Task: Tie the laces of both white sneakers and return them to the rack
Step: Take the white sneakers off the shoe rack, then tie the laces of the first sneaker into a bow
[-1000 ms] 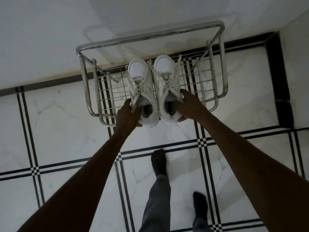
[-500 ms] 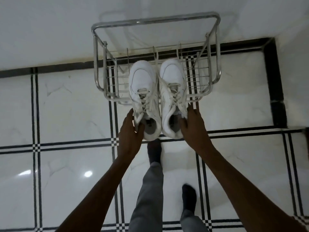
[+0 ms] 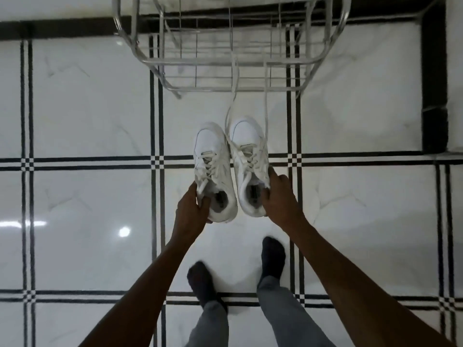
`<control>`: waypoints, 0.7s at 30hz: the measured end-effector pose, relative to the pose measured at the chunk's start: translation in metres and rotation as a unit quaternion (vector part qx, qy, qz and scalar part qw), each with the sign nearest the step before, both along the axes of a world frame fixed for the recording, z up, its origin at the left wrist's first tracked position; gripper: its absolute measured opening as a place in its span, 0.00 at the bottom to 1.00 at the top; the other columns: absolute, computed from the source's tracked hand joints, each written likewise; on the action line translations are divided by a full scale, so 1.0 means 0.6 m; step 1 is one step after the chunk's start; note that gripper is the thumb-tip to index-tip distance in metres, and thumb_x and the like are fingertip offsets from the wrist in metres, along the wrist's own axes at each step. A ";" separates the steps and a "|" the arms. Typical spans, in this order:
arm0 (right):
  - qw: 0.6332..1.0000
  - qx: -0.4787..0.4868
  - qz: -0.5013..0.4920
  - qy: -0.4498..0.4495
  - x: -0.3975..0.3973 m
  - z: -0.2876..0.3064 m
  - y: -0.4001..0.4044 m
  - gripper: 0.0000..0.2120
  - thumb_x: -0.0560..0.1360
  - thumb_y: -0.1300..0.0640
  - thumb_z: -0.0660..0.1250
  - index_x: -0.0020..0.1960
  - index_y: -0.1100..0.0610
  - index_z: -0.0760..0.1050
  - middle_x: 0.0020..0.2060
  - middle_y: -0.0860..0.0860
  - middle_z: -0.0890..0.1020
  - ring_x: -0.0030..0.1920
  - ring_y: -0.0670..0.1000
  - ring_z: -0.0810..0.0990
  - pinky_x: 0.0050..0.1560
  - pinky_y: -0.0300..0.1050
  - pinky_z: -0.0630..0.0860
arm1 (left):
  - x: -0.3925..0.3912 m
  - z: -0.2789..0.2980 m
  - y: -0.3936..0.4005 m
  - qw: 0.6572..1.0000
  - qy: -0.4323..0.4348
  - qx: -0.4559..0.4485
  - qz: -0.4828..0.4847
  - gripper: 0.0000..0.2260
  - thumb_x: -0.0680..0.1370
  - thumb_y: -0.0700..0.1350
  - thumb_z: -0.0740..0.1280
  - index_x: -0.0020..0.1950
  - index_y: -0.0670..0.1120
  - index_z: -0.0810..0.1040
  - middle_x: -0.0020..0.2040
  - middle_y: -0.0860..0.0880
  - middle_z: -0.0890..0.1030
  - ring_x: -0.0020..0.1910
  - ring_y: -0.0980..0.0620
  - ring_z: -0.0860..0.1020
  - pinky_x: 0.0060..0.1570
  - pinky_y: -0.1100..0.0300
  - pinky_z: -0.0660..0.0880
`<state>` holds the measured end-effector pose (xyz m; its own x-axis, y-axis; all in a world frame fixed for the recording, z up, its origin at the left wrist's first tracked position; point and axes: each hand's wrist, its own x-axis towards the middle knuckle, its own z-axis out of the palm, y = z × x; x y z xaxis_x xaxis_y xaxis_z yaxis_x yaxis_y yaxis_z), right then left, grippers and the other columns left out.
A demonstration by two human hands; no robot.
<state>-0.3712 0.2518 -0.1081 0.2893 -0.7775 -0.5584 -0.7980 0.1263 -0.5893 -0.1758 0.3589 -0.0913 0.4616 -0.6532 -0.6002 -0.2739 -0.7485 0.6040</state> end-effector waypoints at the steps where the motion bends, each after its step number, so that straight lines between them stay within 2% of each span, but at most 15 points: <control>1: 1.000 0.002 0.002 0.008 -0.001 -0.037 0.010 0.26 0.83 0.59 0.61 0.80 0.57 0.61 0.58 0.64 0.75 0.56 0.61 0.80 0.50 0.46 0.75 | 0.000 -0.038 0.011 1.000 -0.006 0.010 -0.008 0.16 0.82 0.39 0.64 0.71 0.45 0.73 0.53 0.45 0.83 0.37 0.51 0.84 0.27 0.66 0.78; 4: 0.999 0.014 -0.009 0.027 -0.003 -0.140 0.031 0.26 0.83 0.58 0.61 0.79 0.58 0.61 0.60 0.64 0.74 0.58 0.63 0.79 0.51 0.49 0.76 | 0.003 -0.139 0.030 0.999 -0.012 0.025 -0.042 0.17 0.83 0.40 0.63 0.72 0.44 0.71 0.55 0.45 0.82 0.37 0.47 0.85 0.31 0.54 0.84; 6: 0.999 0.031 -0.022 0.029 -0.004 -0.222 0.045 0.27 0.82 0.58 0.61 0.80 0.56 0.59 0.62 0.64 0.72 0.60 0.66 0.78 0.56 0.59 0.81 | 0.001 -0.221 0.053 0.998 -0.013 0.031 -0.051 0.18 0.83 0.41 0.63 0.73 0.44 0.70 0.57 0.43 0.82 0.39 0.45 0.85 0.34 0.47 0.84; 8: 0.997 0.046 -0.042 0.036 -0.008 -0.287 0.054 0.28 0.82 0.58 0.61 0.80 0.55 0.59 0.63 0.64 0.71 0.61 0.68 0.77 0.54 0.67 0.81 | -0.006 -0.286 0.066 0.998 -0.017 0.040 -0.054 0.18 0.83 0.43 0.62 0.73 0.45 0.69 0.58 0.43 0.82 0.40 0.43 0.84 0.35 0.45 0.84; 12: 0.995 0.055 -0.064 0.049 -0.014 -0.404 0.071 0.28 0.82 0.57 0.62 0.80 0.54 0.59 0.63 0.63 0.71 0.61 0.69 0.77 0.51 0.68 0.81 | -0.014 -0.401 0.081 0.998 -0.019 0.047 -0.041 0.19 0.83 0.42 0.62 0.74 0.46 0.68 0.56 0.43 0.82 0.33 0.43 0.85 0.37 0.45 0.84; 13: 0.995 0.056 -0.065 0.049 -0.016 -0.415 0.071 0.28 0.82 0.57 0.62 0.80 0.54 0.59 0.63 0.63 0.71 0.61 0.68 0.77 0.52 0.68 0.81 | -0.013 -0.417 0.082 0.998 -0.020 0.052 -0.039 0.19 0.82 0.42 0.62 0.74 0.46 0.68 0.57 0.43 0.83 0.34 0.42 0.85 0.37 0.45 0.84; 15: 0.995 0.047 -0.071 0.044 -0.022 -0.447 0.076 0.28 0.82 0.56 0.63 0.79 0.54 0.60 0.62 0.62 0.73 0.61 0.66 0.78 0.53 0.67 0.82 | -0.013 -0.452 0.091 0.998 -0.025 0.053 -0.033 0.20 0.82 0.44 0.62 0.74 0.47 0.67 0.60 0.42 0.81 0.43 0.40 0.85 0.39 0.44 0.85; 18: 0.997 0.011 -0.065 0.038 -0.025 -0.460 0.083 0.27 0.81 0.58 0.64 0.79 0.57 0.62 0.60 0.63 0.76 0.59 0.61 0.79 0.56 0.55 0.81 | -0.011 -0.474 0.104 0.998 -0.034 0.047 -0.029 0.26 0.79 0.51 0.61 0.77 0.53 0.64 0.65 0.44 0.80 0.56 0.38 0.82 0.49 0.39 0.83; 20: 0.997 0.006 -0.062 0.055 -0.025 -0.454 0.086 0.28 0.80 0.59 0.65 0.78 0.59 0.62 0.61 0.63 0.76 0.60 0.61 0.78 0.56 0.48 0.77 | -0.008 -0.476 0.106 0.998 -0.020 0.049 -0.023 0.29 0.76 0.57 0.61 0.78 0.58 0.61 0.67 0.46 0.80 0.59 0.39 0.82 0.55 0.39 0.81; 21: 0.996 0.001 -0.067 0.066 -0.021 -0.442 0.087 0.29 0.80 0.59 0.66 0.79 0.59 0.62 0.62 0.64 0.74 0.62 0.62 0.77 0.57 0.48 0.76 | -0.007 -0.473 0.104 0.998 -0.018 0.050 -0.020 0.30 0.76 0.60 0.62 0.78 0.59 0.61 0.66 0.48 0.80 0.60 0.41 0.82 0.56 0.40 0.81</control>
